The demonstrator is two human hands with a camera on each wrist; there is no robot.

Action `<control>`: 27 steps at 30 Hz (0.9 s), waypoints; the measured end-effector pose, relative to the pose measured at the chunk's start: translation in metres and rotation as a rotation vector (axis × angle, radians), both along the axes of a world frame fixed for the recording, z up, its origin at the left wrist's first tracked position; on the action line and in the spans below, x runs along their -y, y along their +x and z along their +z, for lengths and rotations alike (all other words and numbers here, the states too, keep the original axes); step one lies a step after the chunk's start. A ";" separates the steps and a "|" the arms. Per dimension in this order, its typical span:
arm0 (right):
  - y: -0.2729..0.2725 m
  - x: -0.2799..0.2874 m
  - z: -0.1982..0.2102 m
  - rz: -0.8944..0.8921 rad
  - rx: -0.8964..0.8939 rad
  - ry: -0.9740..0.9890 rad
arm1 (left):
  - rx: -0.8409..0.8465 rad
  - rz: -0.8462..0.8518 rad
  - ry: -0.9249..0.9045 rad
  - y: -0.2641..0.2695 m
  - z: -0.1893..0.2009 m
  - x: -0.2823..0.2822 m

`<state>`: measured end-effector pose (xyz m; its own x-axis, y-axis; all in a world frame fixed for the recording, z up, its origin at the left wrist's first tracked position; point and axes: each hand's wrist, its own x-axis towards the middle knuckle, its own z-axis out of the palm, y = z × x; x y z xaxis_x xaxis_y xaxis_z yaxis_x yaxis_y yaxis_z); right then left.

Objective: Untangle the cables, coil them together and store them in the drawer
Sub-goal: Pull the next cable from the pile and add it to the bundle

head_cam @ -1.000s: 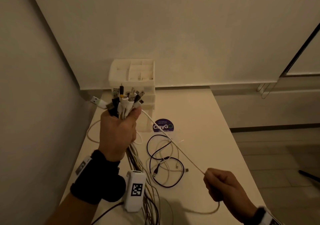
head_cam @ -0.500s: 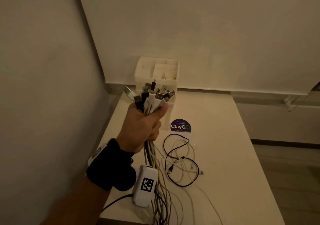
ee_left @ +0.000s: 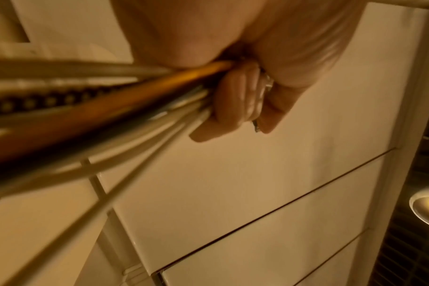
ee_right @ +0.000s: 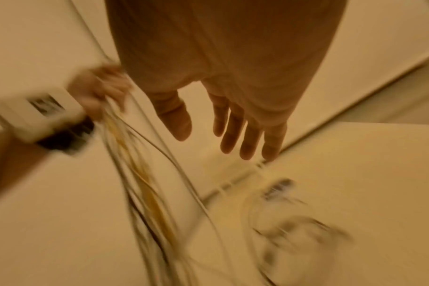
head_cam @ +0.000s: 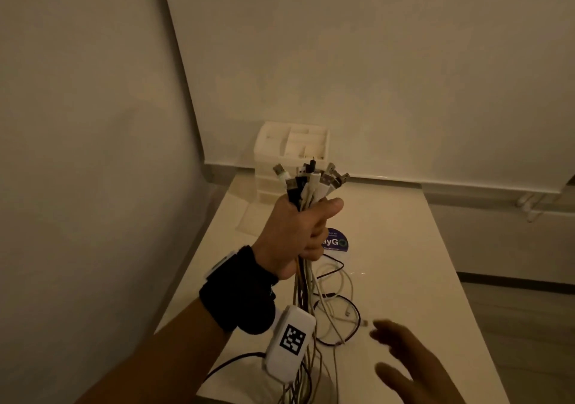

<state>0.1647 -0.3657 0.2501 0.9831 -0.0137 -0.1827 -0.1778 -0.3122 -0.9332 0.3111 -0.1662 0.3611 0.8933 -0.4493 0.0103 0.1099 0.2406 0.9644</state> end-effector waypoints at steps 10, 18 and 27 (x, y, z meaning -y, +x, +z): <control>0.064 -0.104 0.050 0.206 0.171 0.155 | 0.069 -0.011 0.074 -0.036 0.012 0.011; 0.059 -0.084 0.007 0.398 -0.077 0.159 | 0.118 0.130 0.009 -0.038 0.038 -0.002; 0.046 -0.073 -0.061 0.233 -0.216 0.191 | 0.214 -0.004 -0.131 -0.036 0.055 0.004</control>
